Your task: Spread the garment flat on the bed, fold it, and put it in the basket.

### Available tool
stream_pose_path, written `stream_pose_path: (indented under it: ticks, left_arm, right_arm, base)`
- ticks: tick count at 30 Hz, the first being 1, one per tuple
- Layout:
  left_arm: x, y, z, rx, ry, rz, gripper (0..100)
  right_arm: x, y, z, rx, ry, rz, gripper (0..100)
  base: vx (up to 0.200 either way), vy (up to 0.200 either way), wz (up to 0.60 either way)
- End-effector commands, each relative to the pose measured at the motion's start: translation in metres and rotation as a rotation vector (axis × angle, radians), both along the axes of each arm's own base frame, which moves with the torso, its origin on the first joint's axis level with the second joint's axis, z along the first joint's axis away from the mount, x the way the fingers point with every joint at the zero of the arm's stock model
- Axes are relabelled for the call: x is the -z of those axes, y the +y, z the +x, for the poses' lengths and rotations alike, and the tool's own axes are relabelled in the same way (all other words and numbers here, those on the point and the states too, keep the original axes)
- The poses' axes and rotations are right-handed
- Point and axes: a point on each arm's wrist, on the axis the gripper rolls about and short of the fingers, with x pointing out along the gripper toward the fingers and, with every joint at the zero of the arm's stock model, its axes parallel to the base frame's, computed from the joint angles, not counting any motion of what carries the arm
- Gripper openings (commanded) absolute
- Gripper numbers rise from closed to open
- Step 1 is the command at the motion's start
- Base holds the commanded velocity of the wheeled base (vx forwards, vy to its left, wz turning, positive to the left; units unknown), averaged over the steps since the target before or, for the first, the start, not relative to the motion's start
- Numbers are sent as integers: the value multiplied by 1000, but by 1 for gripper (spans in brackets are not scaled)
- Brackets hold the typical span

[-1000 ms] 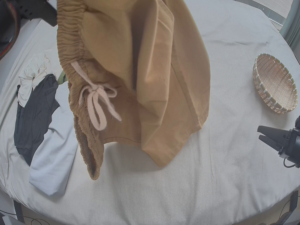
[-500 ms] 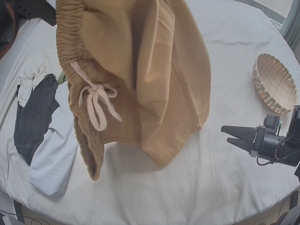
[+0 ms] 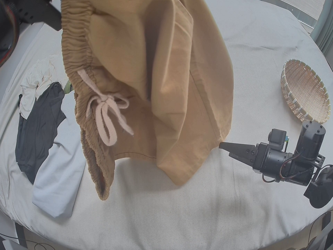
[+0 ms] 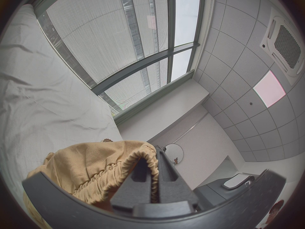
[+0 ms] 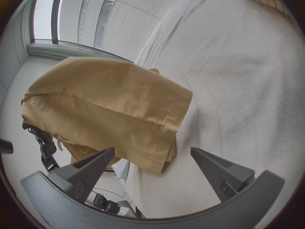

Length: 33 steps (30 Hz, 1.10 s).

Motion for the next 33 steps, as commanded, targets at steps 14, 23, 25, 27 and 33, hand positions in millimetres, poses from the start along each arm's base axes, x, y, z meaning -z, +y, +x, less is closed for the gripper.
stream_pose_path:
  ticks: [14, 23, 25, 27, 33]
  left_arm:
    - [-1, 0, 0, 0, 0, -3, 0]
    - [0, -1, 1, 1, -3, -3, 0]
    - [0, -1, 1, 0, -6, -8, 0]
    - [1, -1, 1, -2, -4, -6, 0]
    - [0, 1, 1, -8, -7, -9, 0]
  right_arm:
    - [22, 22, 29, -38, -152, 7, 100]
    - [17, 25, 27, -50, -200, 33, 0]
    - [15, 24, 26, -47, -212, 39, 0]
    - [12, 20, 23, -37, -226, 45, 0]
    - [4, 6, 2, -26, -261, 63, 0]
  base:
    - [0, 0, 0]
    - [0, 0, 0]
    - [0, 0, 0]
    - [0, 0, 0]
    - [0, 0, 0]
